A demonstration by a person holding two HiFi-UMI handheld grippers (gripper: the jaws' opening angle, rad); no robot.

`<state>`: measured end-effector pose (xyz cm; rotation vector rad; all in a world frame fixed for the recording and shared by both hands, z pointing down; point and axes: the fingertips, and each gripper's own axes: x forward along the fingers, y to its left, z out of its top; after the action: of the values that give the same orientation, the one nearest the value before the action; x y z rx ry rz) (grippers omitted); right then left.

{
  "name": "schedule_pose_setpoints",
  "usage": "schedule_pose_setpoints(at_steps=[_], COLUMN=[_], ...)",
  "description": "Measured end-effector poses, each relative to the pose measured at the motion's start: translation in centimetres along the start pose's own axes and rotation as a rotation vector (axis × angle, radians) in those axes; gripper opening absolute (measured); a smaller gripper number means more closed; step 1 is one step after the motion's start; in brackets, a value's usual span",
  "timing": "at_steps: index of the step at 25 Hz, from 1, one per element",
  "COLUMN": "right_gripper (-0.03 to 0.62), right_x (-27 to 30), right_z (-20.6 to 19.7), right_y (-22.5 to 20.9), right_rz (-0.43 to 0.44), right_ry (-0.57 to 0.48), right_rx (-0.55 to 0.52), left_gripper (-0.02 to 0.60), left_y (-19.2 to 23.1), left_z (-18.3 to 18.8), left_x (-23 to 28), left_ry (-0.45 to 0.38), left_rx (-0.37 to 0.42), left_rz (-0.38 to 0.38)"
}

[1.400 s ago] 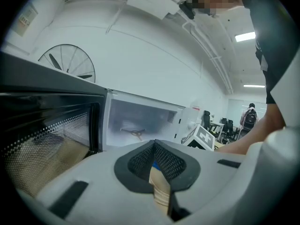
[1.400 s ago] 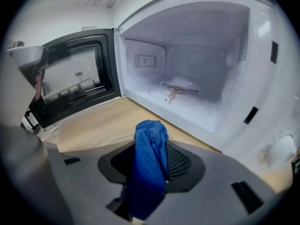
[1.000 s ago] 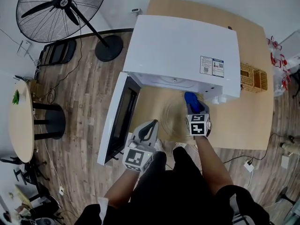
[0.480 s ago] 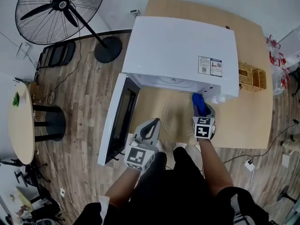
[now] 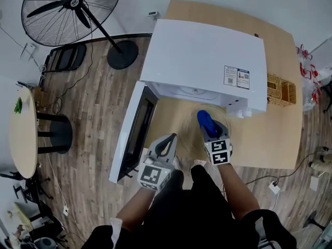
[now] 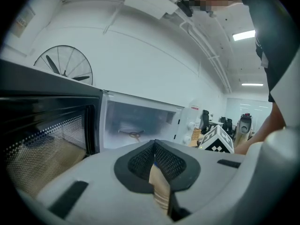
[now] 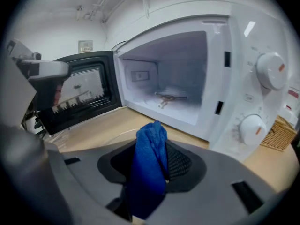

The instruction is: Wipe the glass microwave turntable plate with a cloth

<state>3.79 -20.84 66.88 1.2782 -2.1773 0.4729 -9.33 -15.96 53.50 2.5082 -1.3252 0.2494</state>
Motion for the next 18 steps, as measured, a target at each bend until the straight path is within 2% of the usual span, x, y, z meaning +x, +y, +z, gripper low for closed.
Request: schedule_pose_setpoints(at_steps=[4, 8, 14, 18], right_gripper=[0.160, 0.160, 0.161, 0.161], right_x=[0.3, 0.5, 0.9, 0.8], right_z=[-0.4, -1.5, -2.3, -2.4], right_y=[6.2, 10.1, 10.4, 8.8], right_rz=[0.173, 0.267, 0.239, 0.185], right_ry=[0.019, 0.069, 0.111, 0.131], right_rx=[-0.113, -0.201, -0.295, -0.226], left_gripper=[0.002, 0.002, 0.002, 0.002], left_y=[0.0, 0.9, 1.3, 0.9], left_z=[0.1, 0.0, -0.5, 0.2], left_x=[-0.4, -1.3, -1.9, -2.0], left_ry=[-0.001, -0.002, -0.006, -0.028], left_rx=[0.009, 0.008, -0.012, -0.003], left_rz=[0.007, 0.027, 0.046, 0.038])
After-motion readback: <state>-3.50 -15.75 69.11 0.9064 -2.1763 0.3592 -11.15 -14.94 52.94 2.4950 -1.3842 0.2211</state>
